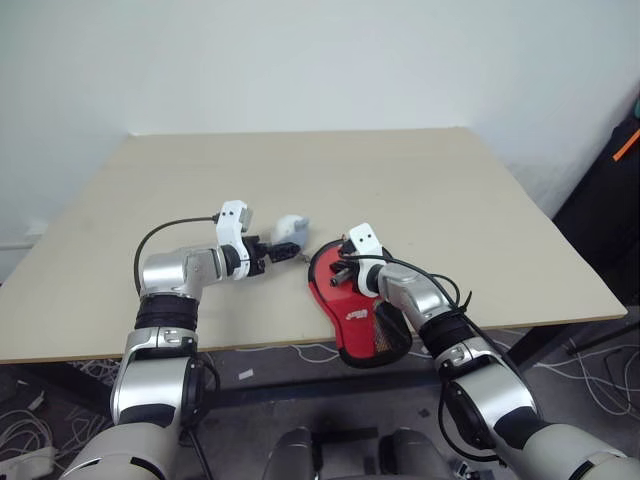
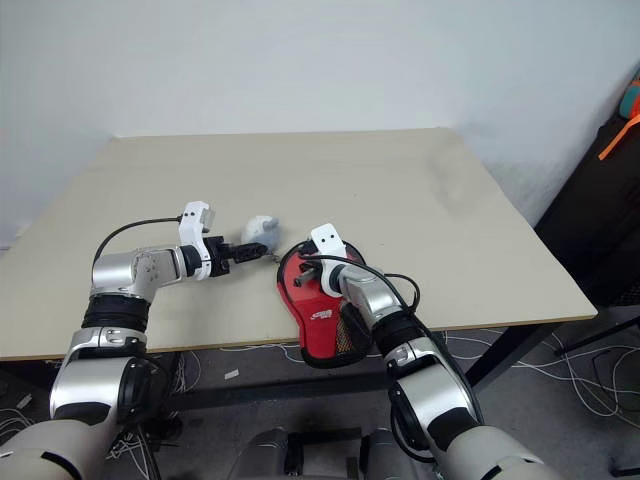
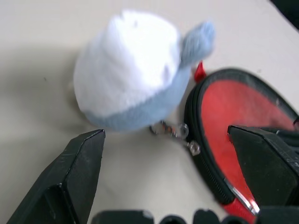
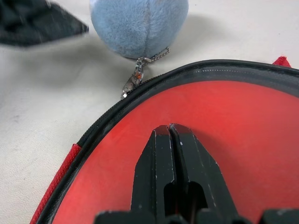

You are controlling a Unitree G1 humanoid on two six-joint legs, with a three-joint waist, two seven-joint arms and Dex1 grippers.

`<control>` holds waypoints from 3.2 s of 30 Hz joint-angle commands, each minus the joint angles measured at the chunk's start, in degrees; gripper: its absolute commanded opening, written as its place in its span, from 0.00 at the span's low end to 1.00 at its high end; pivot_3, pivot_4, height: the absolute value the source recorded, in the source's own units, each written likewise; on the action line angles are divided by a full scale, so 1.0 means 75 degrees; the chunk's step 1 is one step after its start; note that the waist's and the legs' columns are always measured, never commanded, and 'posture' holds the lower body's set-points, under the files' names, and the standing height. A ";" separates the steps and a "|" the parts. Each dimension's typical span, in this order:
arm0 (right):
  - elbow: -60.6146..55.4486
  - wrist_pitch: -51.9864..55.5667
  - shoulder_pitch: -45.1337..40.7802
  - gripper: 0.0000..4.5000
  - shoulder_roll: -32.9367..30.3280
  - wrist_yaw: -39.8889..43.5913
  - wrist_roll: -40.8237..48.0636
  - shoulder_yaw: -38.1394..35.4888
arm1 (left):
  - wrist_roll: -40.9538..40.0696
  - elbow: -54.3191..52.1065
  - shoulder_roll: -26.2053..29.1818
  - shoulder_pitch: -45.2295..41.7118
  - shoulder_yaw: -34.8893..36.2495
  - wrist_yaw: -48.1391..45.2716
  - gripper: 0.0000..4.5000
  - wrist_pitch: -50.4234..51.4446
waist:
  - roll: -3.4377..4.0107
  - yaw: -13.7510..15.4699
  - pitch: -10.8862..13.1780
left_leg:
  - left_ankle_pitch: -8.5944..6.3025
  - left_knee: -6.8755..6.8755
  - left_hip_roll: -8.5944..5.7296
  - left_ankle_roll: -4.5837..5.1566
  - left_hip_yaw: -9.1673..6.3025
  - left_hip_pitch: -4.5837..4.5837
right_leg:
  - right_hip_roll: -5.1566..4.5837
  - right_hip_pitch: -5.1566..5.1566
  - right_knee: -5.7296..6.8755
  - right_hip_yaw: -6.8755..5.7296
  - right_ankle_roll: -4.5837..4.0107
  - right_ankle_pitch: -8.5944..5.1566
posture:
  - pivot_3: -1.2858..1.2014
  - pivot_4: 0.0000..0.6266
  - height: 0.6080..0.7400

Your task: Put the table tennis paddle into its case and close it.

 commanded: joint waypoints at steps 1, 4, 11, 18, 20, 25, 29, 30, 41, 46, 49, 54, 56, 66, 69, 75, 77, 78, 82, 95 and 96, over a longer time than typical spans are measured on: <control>0.0198 0.0236 0.0028 0.01 0.0039 0.0011 -0.0197 0.0075 | 0.0036 0.0214 -0.0032 -0.0519 0.0232 0.0381 1.00 -0.0478 | -0.0003 -0.0001 -0.0002 | 0.0000 0.0000 0.0000 0.0000 0.0000 0.0001 | -0.0001 0.0002 0.0000 -0.0001 0.0000 0.0000 | 0.52 0.00 0.87; 0.0260 0.0308 0.0037 0.01 0.0025 -0.0065 -0.0240 0.0075 | 0.0117 0.0471 -0.0012 -0.0682 0.0113 0.0396 1.00 -0.0740 | -0.0003 -0.0002 -0.0004 | 0.0000 0.0000 0.0000 0.0000 0.0001 0.0004 | 0.0000 0.0004 0.0000 0.0001 0.0000 0.0000 | 0.52 0.00 0.87; 0.0192 0.0411 0.0052 0.01 0.0003 -0.0106 -0.0184 -0.0074 | 0.0684 0.2352 -0.0192 -0.1630 -0.0136 0.0814 1.00 -0.1554 | -0.0020 0.0005 -0.0015 | 0.0000 0.0003 0.0000 0.0000 0.0001 0.0005 | -0.0001 0.0006 0.0001 -0.0005 0.0001 0.0003 | 0.52 0.00 0.87; 0.0204 0.0458 -0.0007 0.01 -0.0021 -0.0219 -0.0150 -0.0283 | 0.1177 0.4422 -0.0640 -0.2686 -0.0183 0.0907 1.00 -0.2751 | -0.0026 0.0003 -0.0018 | 0.0000 0.0002 -0.0001 0.0000 0.0000 0.0004 | -0.0003 0.0005 -0.0002 -0.0007 0.0002 0.0005 | 0.52 0.00 0.87; 0.0182 0.0500 -0.0007 0.01 -0.0029 -0.0271 -0.0149 -0.0324 | 0.1246 0.4764 -0.0821 -0.2815 -0.0113 0.1065 1.00 -0.2896 | -0.0026 0.0002 -0.0018 | 0.0000 0.0002 -0.0001 0.0000 0.0000 0.0003 | -0.0004 0.0005 -0.0002 -0.0008 0.0003 0.0005 | 0.52 0.00 0.87; 0.0103 0.0611 0.0054 0.01 -0.0079 -0.0353 -0.0089 -0.0467 | 0.1321 0.5103 -0.1085 -0.2852 -0.0004 0.1333 1.00 -0.3017 | -0.0026 0.0006 -0.0019 | 0.0000 0.0001 -0.0001 0.0000 -0.0004 0.0003 | -0.0008 0.0006 -0.0001 -0.0013 0.0002 0.0006 | 0.52 0.00 0.87; 0.0056 0.0743 0.0102 0.01 -0.0151 -0.0396 -0.0093 -0.0547 | 0.1567 0.5185 -0.1050 -0.2741 -0.0094 0.1818 1.00 -0.3253 | -0.0026 0.0005 -0.0019 | 0.0000 0.0001 -0.0002 0.0000 -0.0006 0.0002 | -0.0012 0.0009 -0.0001 -0.0018 0.0004 0.0011 | 0.52 0.00 0.87; 0.0069 0.0777 0.0094 0.01 -0.0160 -0.0425 -0.0066 -0.0592 | 0.1568 0.5217 -0.1032 -0.2721 -0.0039 0.1944 1.00 -0.3249 | -0.0027 0.0004 -0.0019 | 0.0000 0.0001 -0.0002 0.0000 -0.0005 0.0002 | -0.0012 0.0008 -0.0002 -0.0017 0.0004 0.0014 | 0.52 0.00 0.87; 0.0428 0.0765 -0.0183 0.00 -0.0210 -0.0665 0.0035 -0.1102 | 0.1599 0.5332 -0.1066 -0.2466 0.0126 0.2113 0.87 -0.3409 | -0.0027 0.0003 -0.0019 | -0.0001 -0.0007 -0.0001 0.0000 -0.0012 0.0001 | -0.0011 0.0004 -0.0003 -0.0025 -0.0002 0.0026 | 0.52 0.00 0.87; 0.0520 0.0744 -0.0218 0.00 -0.0229 -0.0744 0.0030 -0.1230 | 0.1569 0.5298 -0.1052 -0.2511 0.0174 0.1867 0.51 -0.3420 | -0.0027 0.0003 -0.0019 | -0.0001 -0.0012 -0.0001 0.0000 -0.0012 0.0000 | -0.0011 0.0004 -0.0004 -0.0027 -0.0003 0.0030 | 0.52 0.00 0.87; 0.0574 0.0748 -0.0251 0.00 -0.0219 -0.0753 0.0011 -0.1266 | 0.1577 0.5298 -0.1043 -0.2547 0.0193 0.1874 0.32 -0.3438 | -0.0027 0.0004 -0.0019 | -0.0001 -0.0013 -0.0001 0.0000 -0.0015 0.0001 | -0.0011 0.0005 -0.0004 -0.0031 -0.0002 0.0030 | 0.52 0.00 0.87; 0.0604 0.1117 -0.0243 0.00 -0.0236 -0.0405 -0.0116 -0.0968 | 0.1685 0.5303 -0.1041 -0.2654 0.0202 0.2108 0.07 -0.3477 | -0.0027 0.0004 -0.0019 | -0.0001 -0.0013 -0.0001 0.0000 -0.0015 0.0001 | -0.0012 0.0006 -0.0005 -0.0031 -0.0002 0.0031 | 0.52 0.00 0.87; 0.0619 0.1333 -0.0176 0.00 -0.0257 -0.0270 -0.0203 -0.0778 | 0.1675 0.5306 -0.1028 -0.2751 0.0241 0.2224 0.06 -0.3478 | -0.0027 0.0001 -0.0019 | -0.0001 -0.0013 -0.0001 0.0000 -0.0017 0.0001 | -0.0012 0.0006 -0.0005 -0.0032 -0.0002 0.0031 | 0.52 0.00 0.87; 0.0371 0.1797 0.0277 0.00 -0.0312 -0.0241 -0.0322 -0.0337 | 0.1664 0.5321 -0.1058 -0.3135 0.0297 0.2338 0.06 -0.3582 | -0.0029 -0.0001 -0.0020 | -0.0001 -0.0017 -0.0001 -0.0001 -0.0019 0.0001 | -0.0008 0.0005 -0.0013 -0.0031 -0.0003 0.0029 | 0.52 0.00 0.87; 0.0291 0.1763 0.0465 0.00 -0.0361 -0.0259 -0.0585 -0.0014 | 0.1676 0.5336 -0.1115 -0.3215 0.0291 0.2354 0.06 -0.3615 | -0.0030 -0.0001 -0.0024 | -0.0001 -0.0017 -0.0001 -0.0001 -0.0020 0.0003 | -0.0008 0.0006 -0.0013 -0.0031 -0.0002 0.0029 | 0.52 0.00 0.87; -0.0487 0.1740 0.0818 0.00 -0.0280 0.0071 -0.0521 0.0212 | 0.1676 0.5369 -0.1209 -0.3399 0.0307 0.2416 0.06 -0.3728 | -0.0032 -0.0002 -0.0031 | -0.0002 -0.0020 0.0001 -0.0001 -0.0022 0.0003 | -0.0008 0.0006 -0.0012 -0.0034 -0.0002 0.0030 | 0.52 0.00 0.87; -0.0602 0.1815 0.0844 0.00 -0.0229 0.0070 -0.0509 0.0207 | 0.1691 0.5384 -0.1252 -0.3446 0.0291 0.2424 0.06 -0.3744 | -0.0032 -0.0006 -0.0031 | -0.0002 -0.0023 0.0002 -0.0002 -0.0023 0.0003 | -0.0008 0.0004 -0.0012 -0.0035 -0.0002 0.0030 | 0.52 0.00 0.87; -0.0618 0.1852 0.0849 0.00 -0.0203 0.0056 -0.0525 0.0217 | 0.1710 0.5395 -0.1282 -0.3455 0.0271 0.2430 0.06 -0.3749 | -0.0032 -0.0006 -0.0031 | -0.0002 -0.0023 0.0003 -0.0002 -0.0023 0.0003 | -0.0008 0.0003 -0.0012 -0.0038 -0.0002 0.0030 | 0.52 0.00 0.87; -0.0631 0.2006 0.0868 0.00 -0.0108 0.0111 -0.0555 0.0323 | 0.1847 0.5461 -0.1469 -0.3494 0.0204 0.2526 0.06 -0.3795 | -0.0032 -0.0010 -0.0031 | -0.0003 -0.0025 0.0005 -0.0004 -0.0041 0.0004 | -0.0008 0.0001 -0.0013 -0.0057 -0.0003 0.0030 | 0.52 0.00 0.87; -0.0920 0.2372 0.1007 0.00 -0.0035 0.0141 -0.0533 0.0302 | 0.2159 0.5595 -0.1852 -0.3639 0.0243 0.2820 0.06 -0.3917 | -0.0031 -0.0006 -0.0031 | -0.0012 -0.0024 0.0003 -0.0019 -0.0124 0.0006 | -0.0010 0.0008 -0.0024 -0.0143 -0.0014 0.0035 | 0.52 0.00 0.87; -0.0944 0.2383 0.1020 0.00 -0.0042 0.0143 -0.0531 0.0297 | 0.2166 0.5605 -0.1865 -0.3652 0.0257 0.2848 0.06 -0.3930 | -0.0031 -0.0004 -0.0031 | -0.0013 -0.0024 0.0003 -0.0020 -0.0137 0.0004 | -0.0011 0.0010 -0.0028 -0.0160 -0.0018 0.0038 | 0.52 0.00 0.87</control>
